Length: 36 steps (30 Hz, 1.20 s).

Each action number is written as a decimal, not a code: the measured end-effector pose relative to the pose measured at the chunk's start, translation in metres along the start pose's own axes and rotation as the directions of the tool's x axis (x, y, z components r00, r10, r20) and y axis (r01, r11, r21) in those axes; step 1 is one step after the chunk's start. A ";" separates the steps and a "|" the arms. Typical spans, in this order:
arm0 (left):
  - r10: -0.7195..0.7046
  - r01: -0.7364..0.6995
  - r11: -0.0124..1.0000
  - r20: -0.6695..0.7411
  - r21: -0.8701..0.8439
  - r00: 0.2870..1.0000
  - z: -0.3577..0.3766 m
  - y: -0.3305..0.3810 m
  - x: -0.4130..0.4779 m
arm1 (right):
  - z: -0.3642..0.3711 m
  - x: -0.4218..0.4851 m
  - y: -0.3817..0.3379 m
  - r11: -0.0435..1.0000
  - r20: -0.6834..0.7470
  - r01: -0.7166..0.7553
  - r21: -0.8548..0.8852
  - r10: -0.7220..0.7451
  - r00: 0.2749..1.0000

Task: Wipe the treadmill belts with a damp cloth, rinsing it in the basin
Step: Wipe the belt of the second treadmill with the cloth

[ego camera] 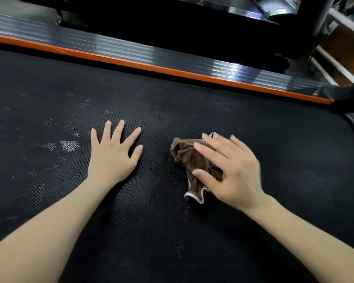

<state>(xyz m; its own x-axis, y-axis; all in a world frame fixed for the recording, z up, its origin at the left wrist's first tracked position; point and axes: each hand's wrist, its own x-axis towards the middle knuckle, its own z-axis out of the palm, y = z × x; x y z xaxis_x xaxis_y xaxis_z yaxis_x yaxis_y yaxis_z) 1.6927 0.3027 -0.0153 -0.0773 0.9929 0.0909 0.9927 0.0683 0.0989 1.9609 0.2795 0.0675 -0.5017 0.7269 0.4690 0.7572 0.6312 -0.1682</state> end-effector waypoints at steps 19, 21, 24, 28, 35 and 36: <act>0.002 -0.001 1.000 0.014 -0.017 1.000 -0.003 0.000 0.000 | 0.066 0.005 -0.012 0.934 0.375 -0.349 -0.068 0.349 0.859; 0.000 0.000 1.000 0.013 -0.014 1.000 -0.004 0.000 -0.001 | 0.058 -0.007 -0.027 0.950 0.396 -0.301 -0.085 0.309 0.865; 0.006 -0.006 1.000 0.017 -0.023 1.000 -0.004 0.001 -0.002 | 0.048 -0.038 -0.046 0.989 0.388 -0.146 -0.002 0.135 0.912; 0.007 -0.007 1.000 0.026 -0.018 1.000 -0.004 0.001 -0.001 | 0.033 -0.072 -0.053 0.987 0.386 0.081 0.139 -0.129 0.913; 0.011 -0.010 1.000 0.032 -0.026 0.999 -0.005 -0.001 0.000 | 0.080 0.026 -0.018 0.952 0.248 -0.306 -0.009 0.299 0.922; 0.013 -0.013 1.000 0.034 -0.015 0.999 -0.006 -0.001 0.000 | 0.083 0.029 -0.021 0.936 0.252 -0.348 -0.048 0.348 0.903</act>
<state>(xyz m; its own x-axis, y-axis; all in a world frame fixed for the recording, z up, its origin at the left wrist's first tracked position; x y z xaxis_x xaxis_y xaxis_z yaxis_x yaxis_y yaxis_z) 1.6915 0.3023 -0.0097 -0.0611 0.9964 0.0584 0.9921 0.0542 0.1129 1.8961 0.3096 0.0125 -0.2947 0.9443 0.1463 0.9036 0.3252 -0.2789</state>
